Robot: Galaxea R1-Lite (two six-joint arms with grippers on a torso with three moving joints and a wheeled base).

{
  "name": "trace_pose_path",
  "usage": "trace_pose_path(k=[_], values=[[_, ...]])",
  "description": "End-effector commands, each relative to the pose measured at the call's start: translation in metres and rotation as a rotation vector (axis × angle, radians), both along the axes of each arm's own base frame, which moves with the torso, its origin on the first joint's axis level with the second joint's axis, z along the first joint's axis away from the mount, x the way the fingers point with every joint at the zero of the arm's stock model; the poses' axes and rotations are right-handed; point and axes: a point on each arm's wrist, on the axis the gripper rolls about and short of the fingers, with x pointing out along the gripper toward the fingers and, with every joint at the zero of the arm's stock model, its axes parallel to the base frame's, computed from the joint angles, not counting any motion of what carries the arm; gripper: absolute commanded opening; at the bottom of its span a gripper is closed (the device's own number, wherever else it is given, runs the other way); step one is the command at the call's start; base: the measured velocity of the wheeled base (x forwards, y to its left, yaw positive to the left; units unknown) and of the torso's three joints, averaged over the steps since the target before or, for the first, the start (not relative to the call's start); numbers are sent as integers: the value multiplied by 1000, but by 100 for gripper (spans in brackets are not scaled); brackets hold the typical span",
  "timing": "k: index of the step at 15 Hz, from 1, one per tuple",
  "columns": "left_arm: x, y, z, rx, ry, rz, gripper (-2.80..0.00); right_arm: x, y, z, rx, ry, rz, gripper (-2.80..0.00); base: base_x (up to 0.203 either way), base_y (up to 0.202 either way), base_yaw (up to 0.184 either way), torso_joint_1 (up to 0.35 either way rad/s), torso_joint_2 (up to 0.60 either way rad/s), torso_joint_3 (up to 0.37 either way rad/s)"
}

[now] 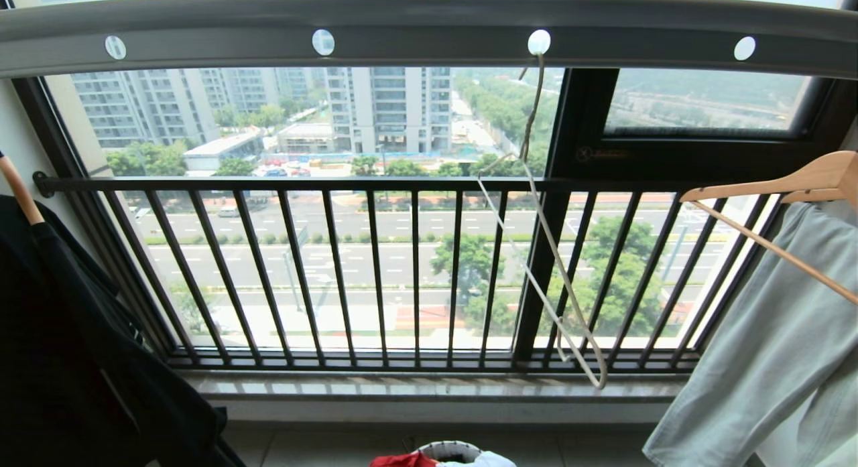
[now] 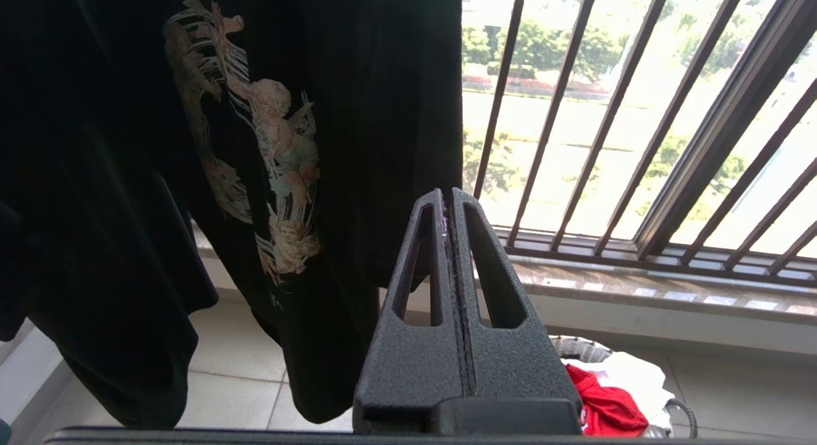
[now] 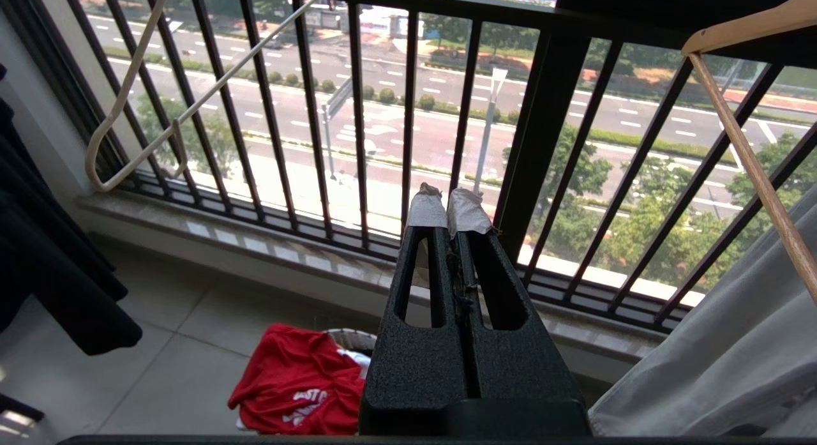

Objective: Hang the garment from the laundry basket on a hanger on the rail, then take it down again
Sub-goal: Pick up the clothes rack on the clothesline

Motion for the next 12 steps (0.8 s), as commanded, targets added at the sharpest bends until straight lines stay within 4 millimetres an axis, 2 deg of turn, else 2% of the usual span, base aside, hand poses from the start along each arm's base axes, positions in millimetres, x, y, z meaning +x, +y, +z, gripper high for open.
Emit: trace_pose_path(k=[1,3,5,9,12], values=[[0,0,0,-1,1,3,-280,34,1,30,8,80,61,-280,0,0,0,0,0,0],[0,0,0,-1,1,2,-280,43,3,56,21,144,144,-280,0,0,0,0,0,0],[0,0,0,-1,1,2,-280,63,8,72,48,218,238,-280,0,0,0,0,0,0],[0,0,0,-1,0,1,-280,107,39,82,74,336,460,-280,0,0,0,0,0,0],[0,0,0,-1,1,1,-280,129,64,86,80,385,550,-280,0,0,0,0,0,0]])
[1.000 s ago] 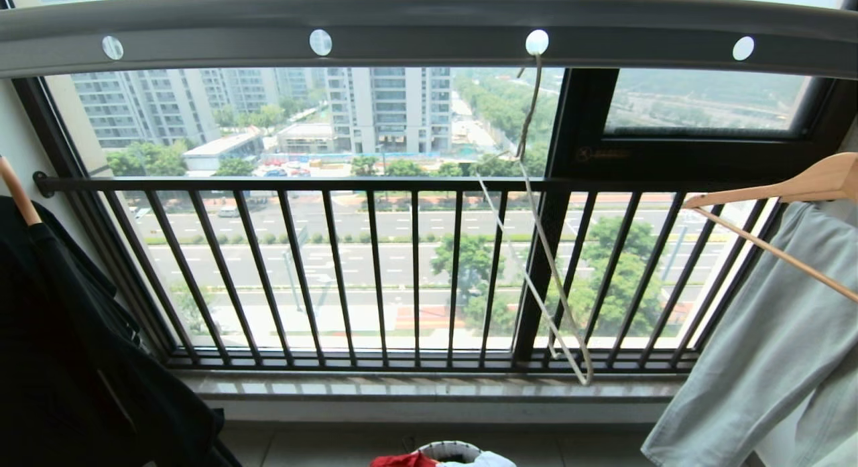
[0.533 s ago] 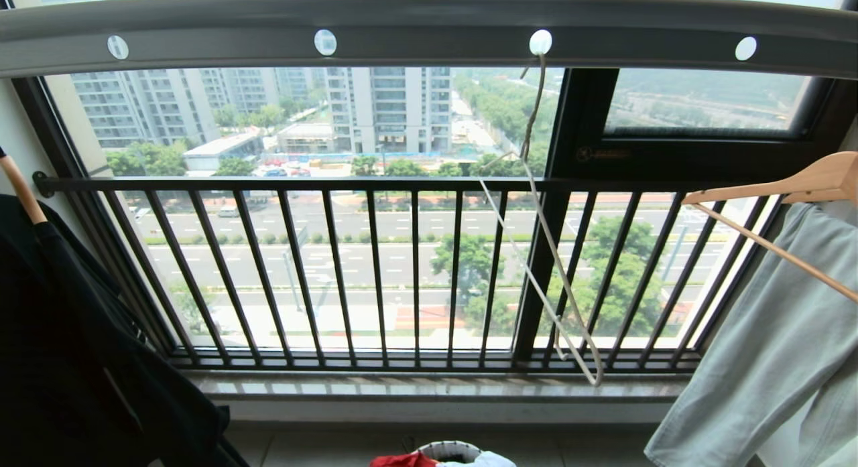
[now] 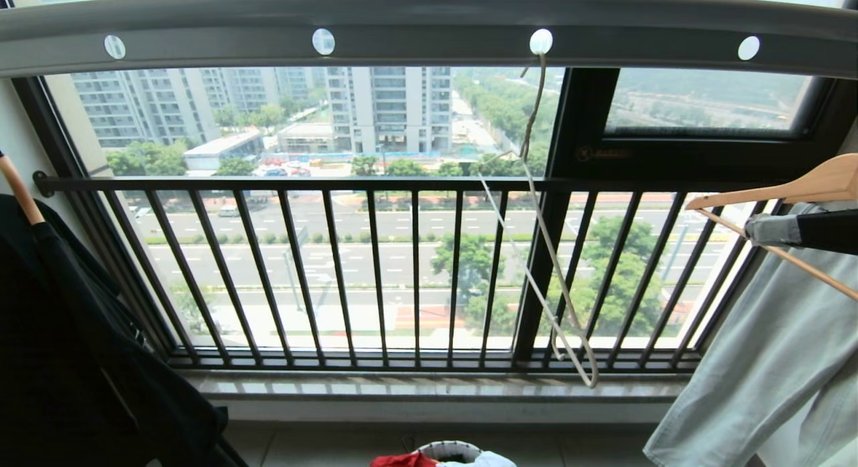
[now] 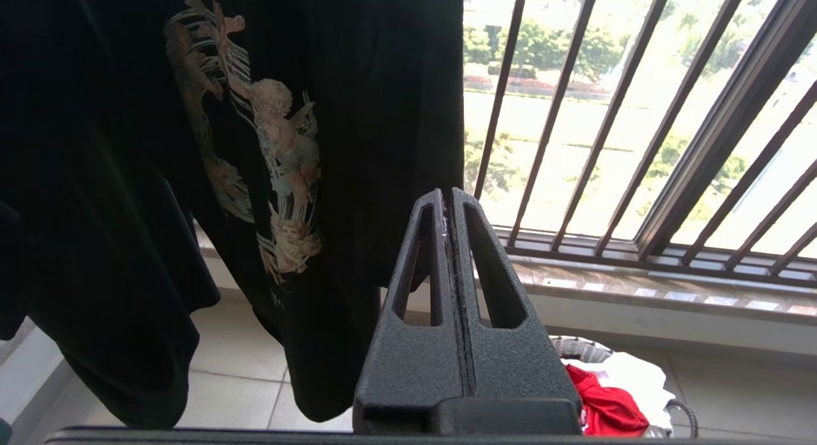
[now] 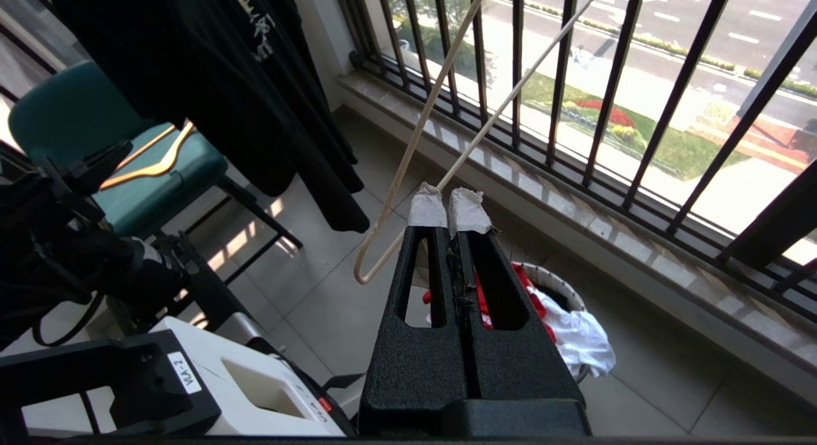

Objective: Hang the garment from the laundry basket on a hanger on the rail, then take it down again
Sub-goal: Pick up the clothes rack on the clothesline

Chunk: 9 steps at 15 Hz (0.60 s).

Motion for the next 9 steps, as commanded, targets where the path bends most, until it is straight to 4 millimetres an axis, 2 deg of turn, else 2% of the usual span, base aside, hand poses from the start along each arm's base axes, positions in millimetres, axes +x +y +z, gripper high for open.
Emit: trace_pose_path(k=[1,2,4,7,9], values=[[0,0,0,-1,0,1,-280,33,24,-9,-24,75,60,-280,0,0,0,0,0,0],[0,0,0,-1,0,1,-280,41,31,-12,-34,81,63,0,0,0,0,0,0,0],[0,0,0,-1,0,1,-280,47,48,-14,-79,67,14,0,0,0,0,0,0,0],[0,0,0,-1,1,2,-280,42,66,-10,-130,32,-32,0,0,0,0,0,0,0],[0,0,0,-1,1,0,-280,44,84,-15,-190,28,-77,0,0,0,0,0,0,0]])
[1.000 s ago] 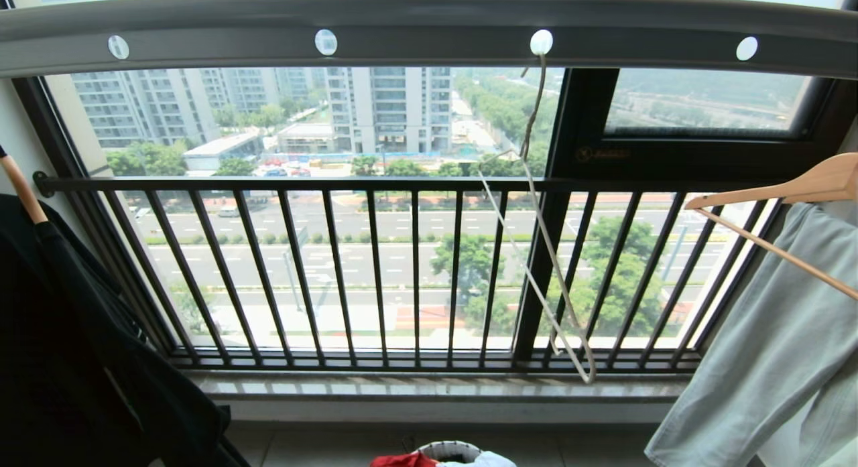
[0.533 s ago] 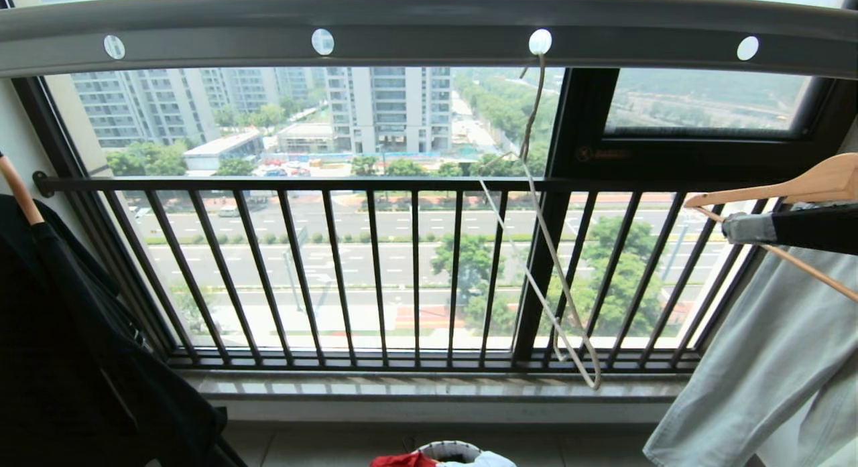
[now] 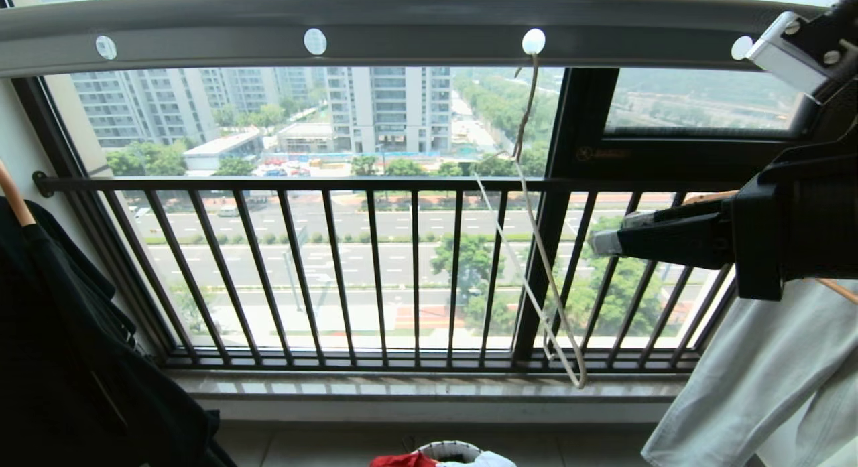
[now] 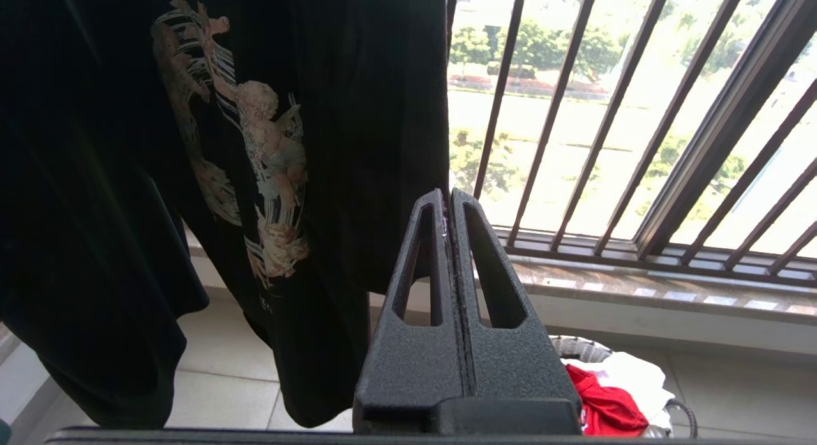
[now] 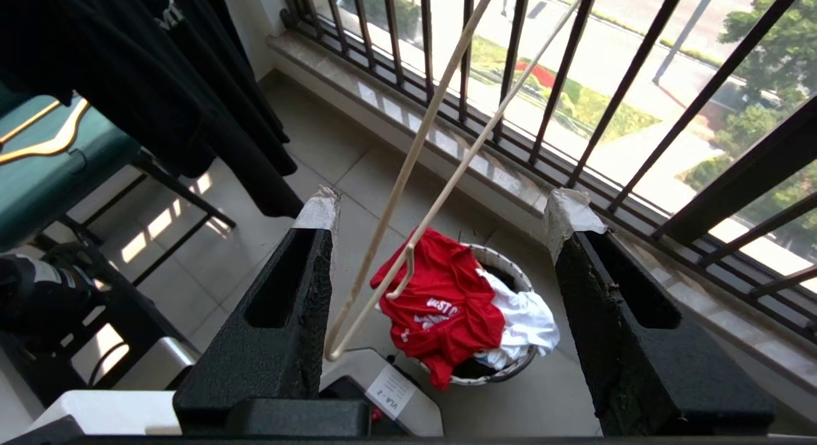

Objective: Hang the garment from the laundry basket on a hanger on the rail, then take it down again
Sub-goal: Pick up the clothes rack on the clothesline

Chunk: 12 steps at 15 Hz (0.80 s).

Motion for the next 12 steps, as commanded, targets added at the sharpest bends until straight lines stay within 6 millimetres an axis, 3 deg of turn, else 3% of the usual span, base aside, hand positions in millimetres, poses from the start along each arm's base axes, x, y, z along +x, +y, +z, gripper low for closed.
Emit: trace_pose_path(k=[1,7,12], values=[[0,0,0,-1,0,1,-280,6,24,-11,-73,13,-28,0,0,0,0,0,0,0],[0,0,0,-1,1,1,-280,16,65,-24,-181,-8,-108,0,0,0,0,0,0,0],[0,0,0,-1,1,2,-280,23,76,-33,-250,-21,-200,0,0,0,0,0,0,0]])
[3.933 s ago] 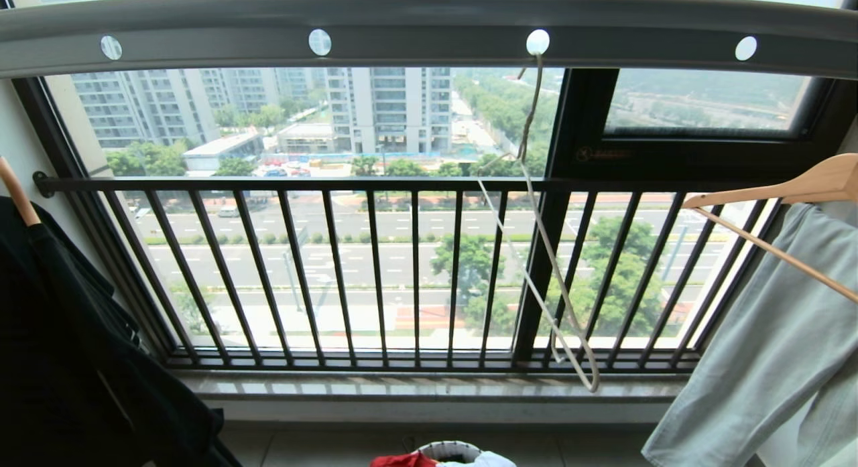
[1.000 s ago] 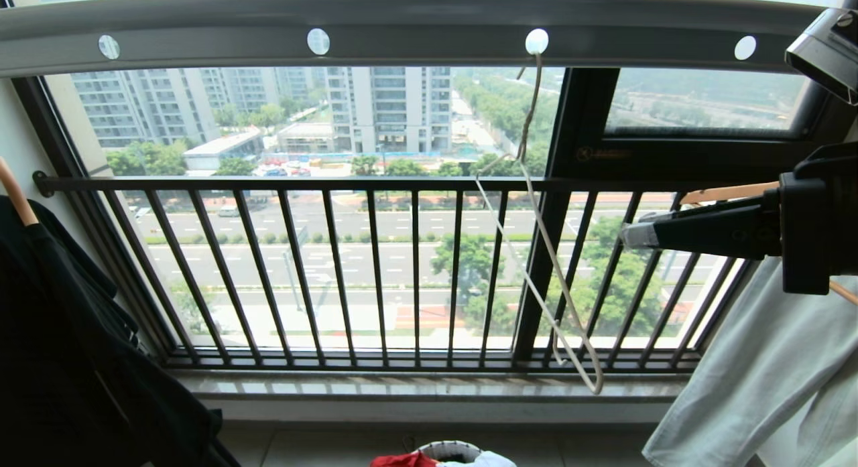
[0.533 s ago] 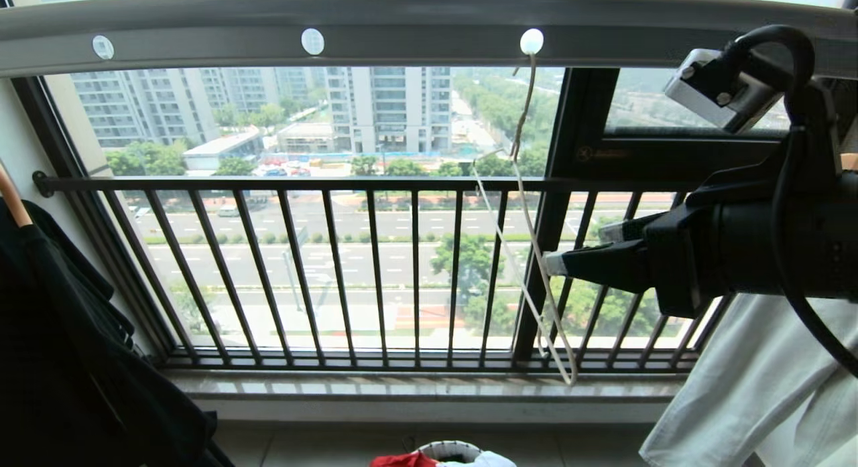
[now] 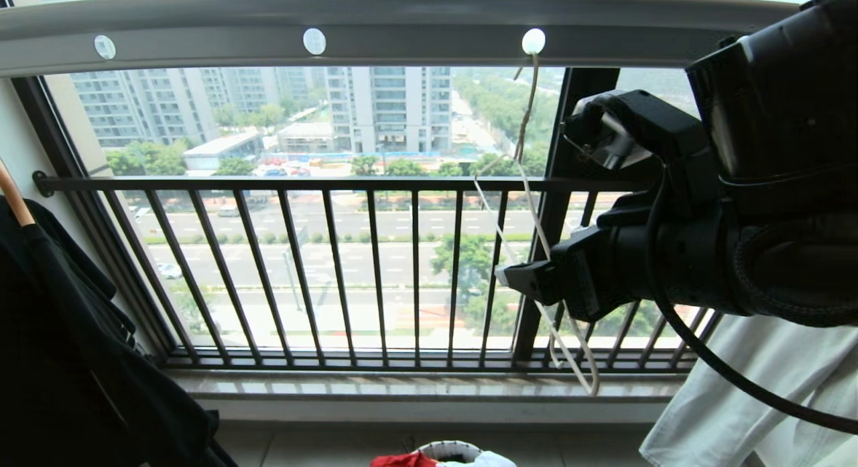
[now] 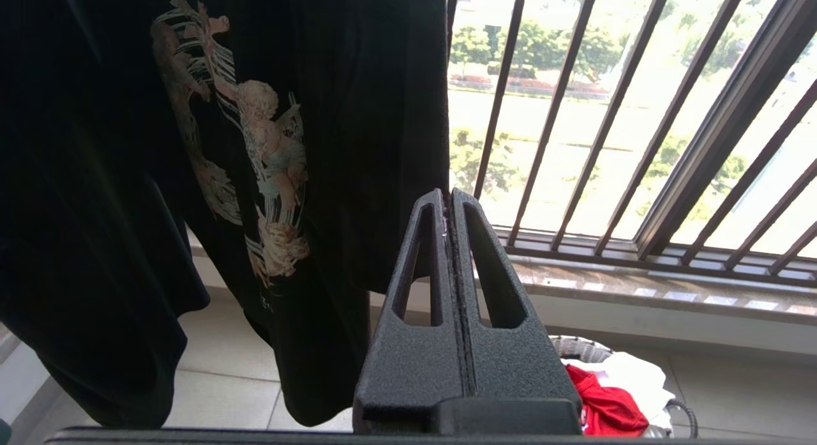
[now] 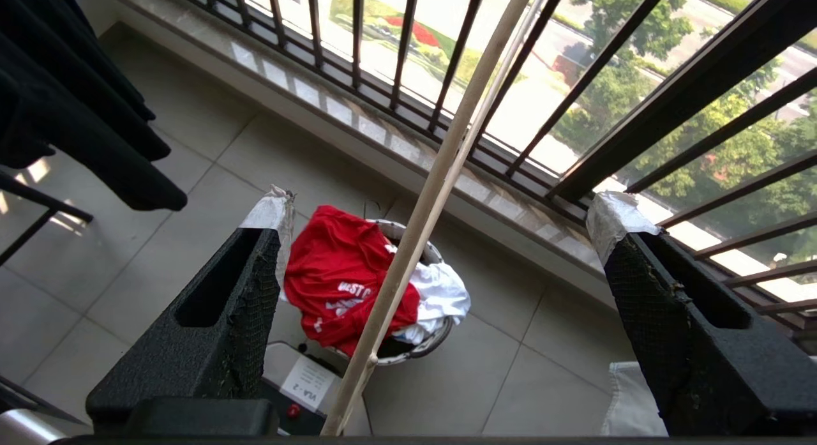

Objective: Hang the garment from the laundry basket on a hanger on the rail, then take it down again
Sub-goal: Pick up the clothes rack on the clothesline

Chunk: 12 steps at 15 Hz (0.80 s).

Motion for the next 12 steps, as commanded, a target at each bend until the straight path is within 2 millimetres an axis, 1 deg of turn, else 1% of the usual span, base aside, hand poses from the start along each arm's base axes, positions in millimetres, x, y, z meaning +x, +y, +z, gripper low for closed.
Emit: trace_pose_path(k=[1,5,7,10,12], values=[[0,0,0,-1,0,1,-280,3,3,-6,-32,3,-30,0,0,0,0,0,0,0],[0,0,0,-1,1,1,-280,5,1,-21,-83,32,-55,0,0,0,0,0,0,0],[0,0,0,-1,1,1,-280,12,1,-27,-96,46,-74,0,0,0,0,0,0,0],[0,0,0,-1,0,1,-280,24,3,-30,-78,31,-102,0,0,0,0,0,0,0],[0,0,0,-1,1,1,-280,31,1,-32,-80,30,-124,0,0,0,0,0,0,0]])
